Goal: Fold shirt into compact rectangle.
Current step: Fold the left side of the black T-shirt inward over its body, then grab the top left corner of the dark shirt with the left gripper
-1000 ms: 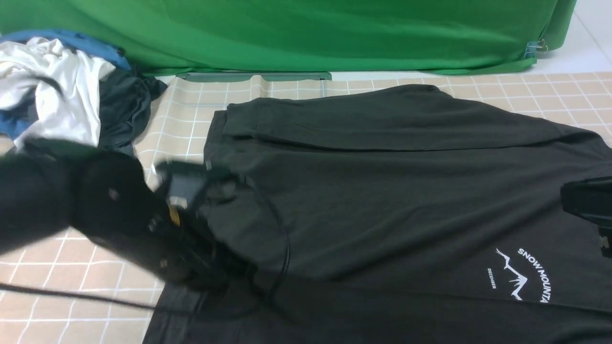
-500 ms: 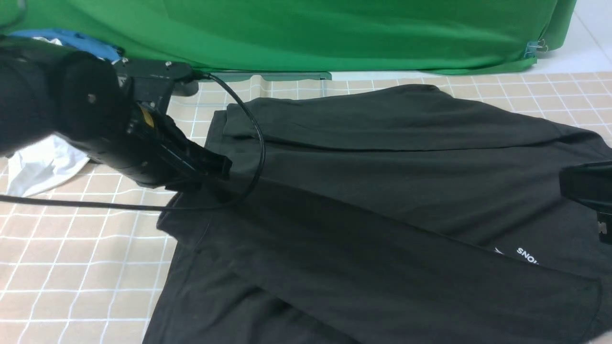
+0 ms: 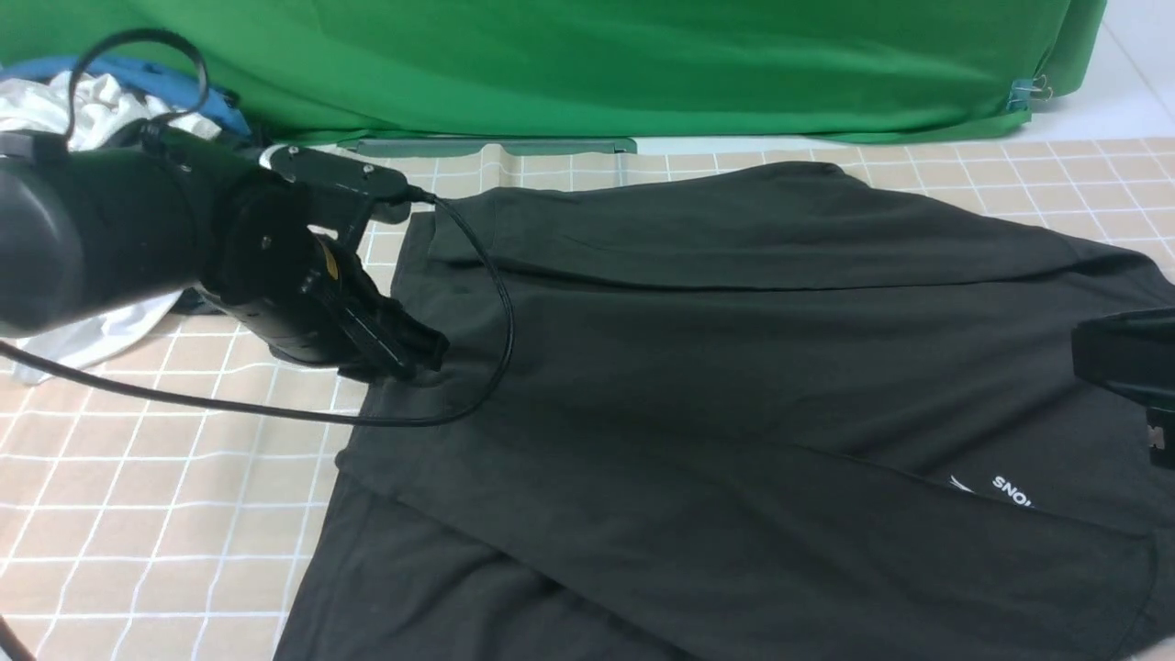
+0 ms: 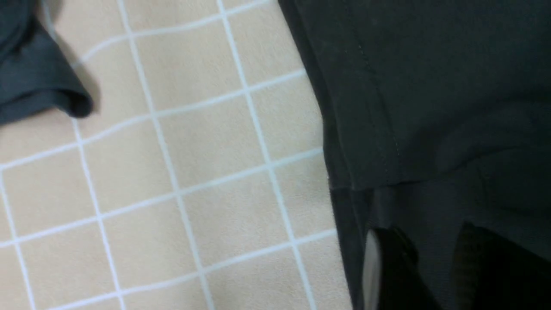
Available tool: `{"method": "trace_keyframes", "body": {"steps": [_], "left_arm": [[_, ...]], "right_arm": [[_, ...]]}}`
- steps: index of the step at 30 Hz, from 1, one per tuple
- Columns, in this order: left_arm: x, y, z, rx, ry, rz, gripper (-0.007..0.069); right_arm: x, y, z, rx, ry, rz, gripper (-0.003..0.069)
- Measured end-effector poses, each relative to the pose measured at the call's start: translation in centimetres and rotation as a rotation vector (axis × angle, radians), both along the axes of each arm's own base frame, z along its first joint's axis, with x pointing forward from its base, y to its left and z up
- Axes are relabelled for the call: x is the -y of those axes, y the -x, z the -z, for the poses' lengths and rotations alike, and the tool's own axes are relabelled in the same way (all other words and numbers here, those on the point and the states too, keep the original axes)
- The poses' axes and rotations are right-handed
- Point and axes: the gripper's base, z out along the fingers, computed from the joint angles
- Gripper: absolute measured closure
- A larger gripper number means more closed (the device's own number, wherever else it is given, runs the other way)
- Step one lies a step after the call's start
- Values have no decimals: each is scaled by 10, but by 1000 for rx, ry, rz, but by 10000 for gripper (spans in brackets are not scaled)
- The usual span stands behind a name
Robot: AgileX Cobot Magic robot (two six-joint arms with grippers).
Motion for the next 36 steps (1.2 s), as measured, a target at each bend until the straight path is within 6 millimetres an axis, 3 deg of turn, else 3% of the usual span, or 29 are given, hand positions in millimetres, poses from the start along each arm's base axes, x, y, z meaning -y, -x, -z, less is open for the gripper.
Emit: {"method": "trace_keyframes", "body": {"steps": [3,6,11,14,20,24,29,32,36], "left_arm": [[-2,3,-6,-37,-26,-9,349],[-5,11,-14,-76,-35,-26,374],[-4,45,-27,-106,70,-31,560],[0,81,-15,-194,134,-47,609],[-13,133,22,-402,113,-140,599],[-19,146,37,-444,82,-147,529],[-23,153,44,-464,71,-181,319],[-25,154,49,-444,63,-182,155],[-26,155,55,-411,76,-182,45]], "right_arm": [[1,-3,7,-57,45,15,536],[3,-9,15,-122,98,47,536],[4,-17,33,-292,196,73,536],[7,-23,45,-410,243,95,536],[15,-39,65,-549,282,116,602],[10,-42,70,-577,255,77,622],[4,-44,69,-558,203,36,622],[3,-44,68,-551,185,26,622],[2,-44,68,-547,180,24,620]]}}
